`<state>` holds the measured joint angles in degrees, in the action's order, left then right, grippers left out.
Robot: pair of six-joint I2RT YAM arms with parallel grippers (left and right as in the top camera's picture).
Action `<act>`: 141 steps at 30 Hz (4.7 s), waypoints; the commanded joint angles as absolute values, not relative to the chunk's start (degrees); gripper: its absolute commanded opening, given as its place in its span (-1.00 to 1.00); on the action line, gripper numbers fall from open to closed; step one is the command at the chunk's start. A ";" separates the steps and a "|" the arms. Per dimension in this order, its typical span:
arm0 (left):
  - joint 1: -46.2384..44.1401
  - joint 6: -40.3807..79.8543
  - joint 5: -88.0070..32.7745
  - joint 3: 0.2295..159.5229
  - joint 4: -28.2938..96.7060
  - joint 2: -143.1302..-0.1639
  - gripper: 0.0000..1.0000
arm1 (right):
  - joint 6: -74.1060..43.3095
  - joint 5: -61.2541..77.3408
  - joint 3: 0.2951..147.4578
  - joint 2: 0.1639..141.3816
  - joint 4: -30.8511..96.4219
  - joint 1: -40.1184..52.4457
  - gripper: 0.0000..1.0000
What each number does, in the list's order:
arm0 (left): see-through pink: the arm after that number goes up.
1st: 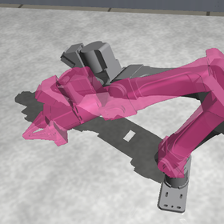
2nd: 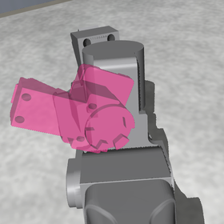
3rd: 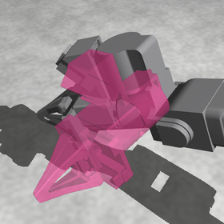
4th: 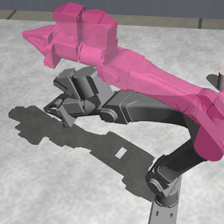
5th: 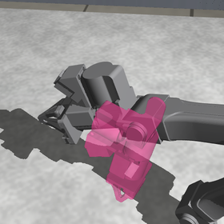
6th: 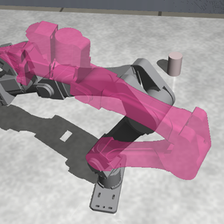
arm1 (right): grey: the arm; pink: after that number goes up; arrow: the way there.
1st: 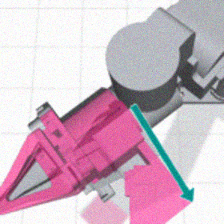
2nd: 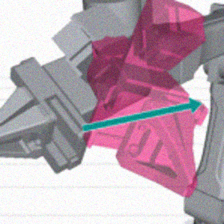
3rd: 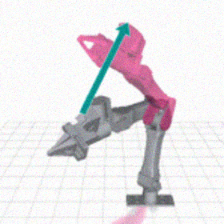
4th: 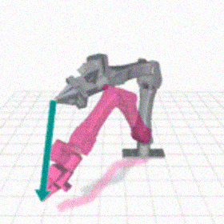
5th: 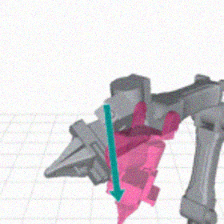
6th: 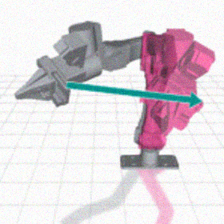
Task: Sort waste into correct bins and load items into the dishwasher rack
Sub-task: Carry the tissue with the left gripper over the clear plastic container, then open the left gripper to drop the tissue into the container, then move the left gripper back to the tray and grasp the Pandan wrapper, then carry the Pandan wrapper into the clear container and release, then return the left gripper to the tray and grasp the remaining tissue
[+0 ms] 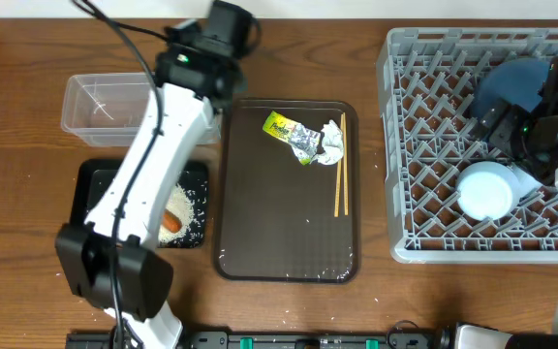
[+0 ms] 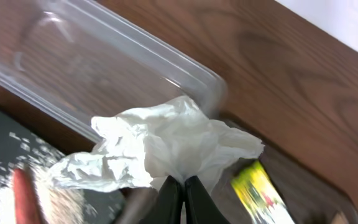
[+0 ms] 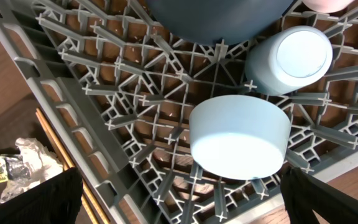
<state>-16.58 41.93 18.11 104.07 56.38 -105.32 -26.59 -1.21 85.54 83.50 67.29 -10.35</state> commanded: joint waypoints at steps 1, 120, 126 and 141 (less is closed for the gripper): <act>-12.36 40.58 20.23 104.33 55.29 -108.64 -0.88 | -27.40 -1.26 85.58 83.42 67.29 -10.59 0.98; -13.74 42.98 -16.47 78.74 35.03 -95.90 0.59 | -27.40 -1.28 85.58 83.42 67.29 -10.59 0.99; -25.67 41.58 -8.88 78.00 35.57 -99.20 0.60 | -27.40 -1.26 85.58 83.42 67.29 -10.59 0.98; -34.33 21.85 -9.13 78.37 23.57 -112.51 0.69 | -27.40 -1.26 85.58 83.42 67.29 -10.59 0.98</act>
<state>-34.61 27.75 -11.84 78.32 24.69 -112.99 -26.61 -1.21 85.54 83.50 67.29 -10.35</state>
